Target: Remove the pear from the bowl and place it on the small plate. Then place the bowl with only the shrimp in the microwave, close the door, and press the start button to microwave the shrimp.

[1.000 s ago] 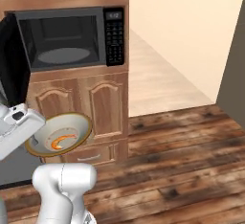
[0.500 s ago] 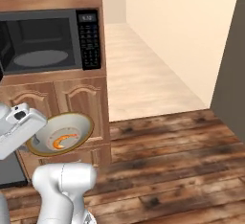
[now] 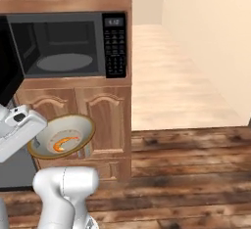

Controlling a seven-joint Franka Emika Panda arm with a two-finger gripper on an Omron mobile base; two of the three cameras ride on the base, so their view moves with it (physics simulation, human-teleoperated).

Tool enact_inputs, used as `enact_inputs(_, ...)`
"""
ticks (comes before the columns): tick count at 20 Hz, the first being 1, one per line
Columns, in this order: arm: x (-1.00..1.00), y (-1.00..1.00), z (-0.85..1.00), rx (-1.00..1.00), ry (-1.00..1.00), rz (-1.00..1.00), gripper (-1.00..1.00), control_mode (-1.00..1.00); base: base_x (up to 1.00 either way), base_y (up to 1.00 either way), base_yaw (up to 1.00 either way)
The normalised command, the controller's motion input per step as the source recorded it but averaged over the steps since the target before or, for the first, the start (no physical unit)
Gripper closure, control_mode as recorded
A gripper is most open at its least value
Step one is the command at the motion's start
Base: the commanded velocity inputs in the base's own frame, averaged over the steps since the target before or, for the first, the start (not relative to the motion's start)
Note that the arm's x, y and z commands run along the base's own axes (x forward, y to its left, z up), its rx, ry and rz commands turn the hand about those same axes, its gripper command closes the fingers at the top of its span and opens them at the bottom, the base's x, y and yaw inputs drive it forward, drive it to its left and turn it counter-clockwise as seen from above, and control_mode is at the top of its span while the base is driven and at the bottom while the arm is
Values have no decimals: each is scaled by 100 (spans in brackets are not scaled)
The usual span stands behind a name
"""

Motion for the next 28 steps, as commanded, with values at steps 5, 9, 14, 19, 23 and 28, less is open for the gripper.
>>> enact_inputs(5, 0, 0, 0, 0, 0, 0, 100, 100, 65, 0, 32)
enact_inputs(9, 0, 0, 0, 0, 0, 0, 100, 100, 61, 0, 30)
enact_inputs(14, 0, 0, 0, 0, 0, 0, 100, 100, 54, 0, 29)
enact_inputs(19, 0, 0, 0, 0, 0, 0, 100, 100, 38, -9, 22)
enact_inputs(23, 0, 0, 0, 0, 0, 0, 100, 100, 40, -8, 16)
enact_inputs(28, 0, 0, 0, 0, 0, 0, 100, 100, 36, -5, 12)
